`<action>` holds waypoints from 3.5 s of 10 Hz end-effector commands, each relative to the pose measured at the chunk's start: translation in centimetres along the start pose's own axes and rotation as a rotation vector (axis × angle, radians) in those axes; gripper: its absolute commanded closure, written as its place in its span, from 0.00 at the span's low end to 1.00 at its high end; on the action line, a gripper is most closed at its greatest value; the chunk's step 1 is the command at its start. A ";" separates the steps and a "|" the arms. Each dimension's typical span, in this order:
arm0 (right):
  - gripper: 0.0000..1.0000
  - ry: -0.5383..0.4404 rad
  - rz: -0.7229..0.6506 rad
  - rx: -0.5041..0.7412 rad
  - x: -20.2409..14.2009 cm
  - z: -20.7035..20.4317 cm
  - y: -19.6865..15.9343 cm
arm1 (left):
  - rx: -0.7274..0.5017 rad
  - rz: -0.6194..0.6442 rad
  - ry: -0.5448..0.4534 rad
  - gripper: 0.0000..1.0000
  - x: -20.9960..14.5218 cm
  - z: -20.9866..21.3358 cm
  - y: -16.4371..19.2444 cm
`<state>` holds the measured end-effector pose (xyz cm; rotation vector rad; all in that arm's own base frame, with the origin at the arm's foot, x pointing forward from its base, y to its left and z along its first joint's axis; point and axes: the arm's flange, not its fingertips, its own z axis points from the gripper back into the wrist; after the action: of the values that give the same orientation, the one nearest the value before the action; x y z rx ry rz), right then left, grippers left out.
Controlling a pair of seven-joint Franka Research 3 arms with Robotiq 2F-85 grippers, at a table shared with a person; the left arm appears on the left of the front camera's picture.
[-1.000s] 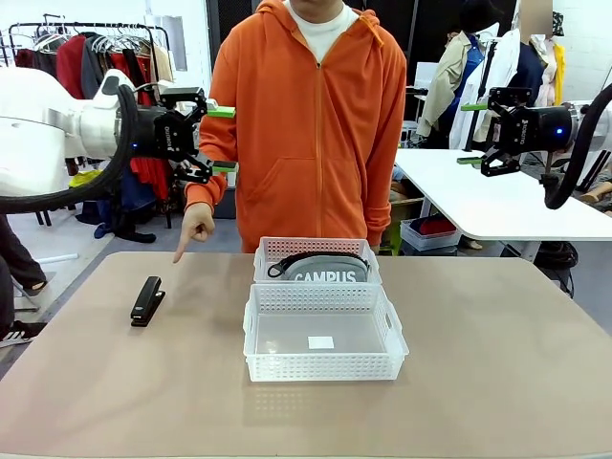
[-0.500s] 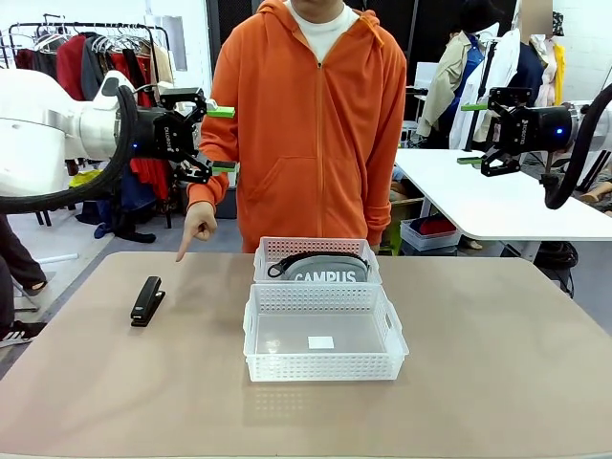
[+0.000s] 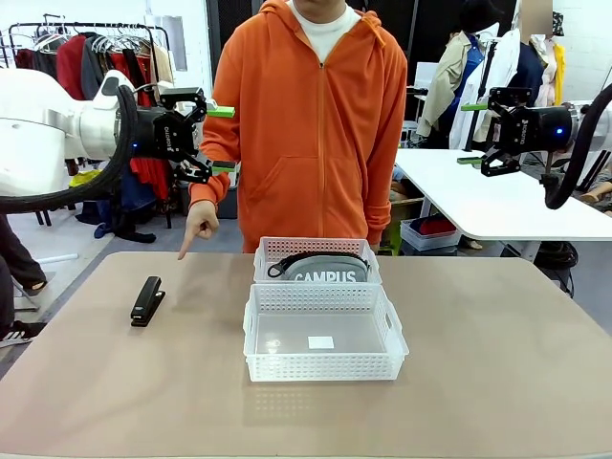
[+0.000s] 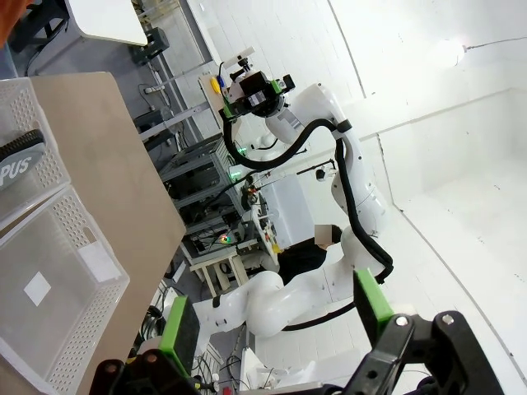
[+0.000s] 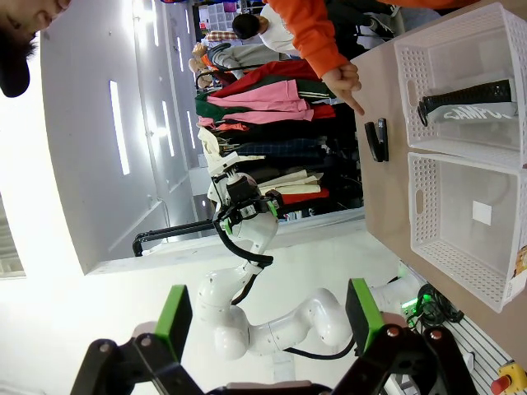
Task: Distribute items into two baskets.
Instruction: Pick up the Stapler that the person points to.
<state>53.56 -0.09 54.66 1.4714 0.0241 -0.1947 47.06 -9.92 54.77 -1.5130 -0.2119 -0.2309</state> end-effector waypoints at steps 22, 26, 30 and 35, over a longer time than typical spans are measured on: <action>0.00 0.001 0.008 0.001 0.0 0.1 0.2 | 0.260 0.724 0.013 0.00 -6.2 4.0 -1.0; 0.00 0.001 0.008 0.001 0.0 0.1 0.2 | 0.260 0.724 0.013 0.00 -6.2 4.0 -1.0; 0.00 0.001 0.008 0.001 0.0 0.1 0.2 | 0.361 0.706 0.058 0.00 -6.1 3.3 -1.1; 0.00 0.001 0.008 0.001 0.0 0.1 0.2 | 0.736 0.473 0.127 0.00 -0.5 3.2 -2.5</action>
<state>53.58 -0.10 54.63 1.4715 0.0245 -0.1952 44.54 -6.83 57.22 -0.8679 0.2056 0.1577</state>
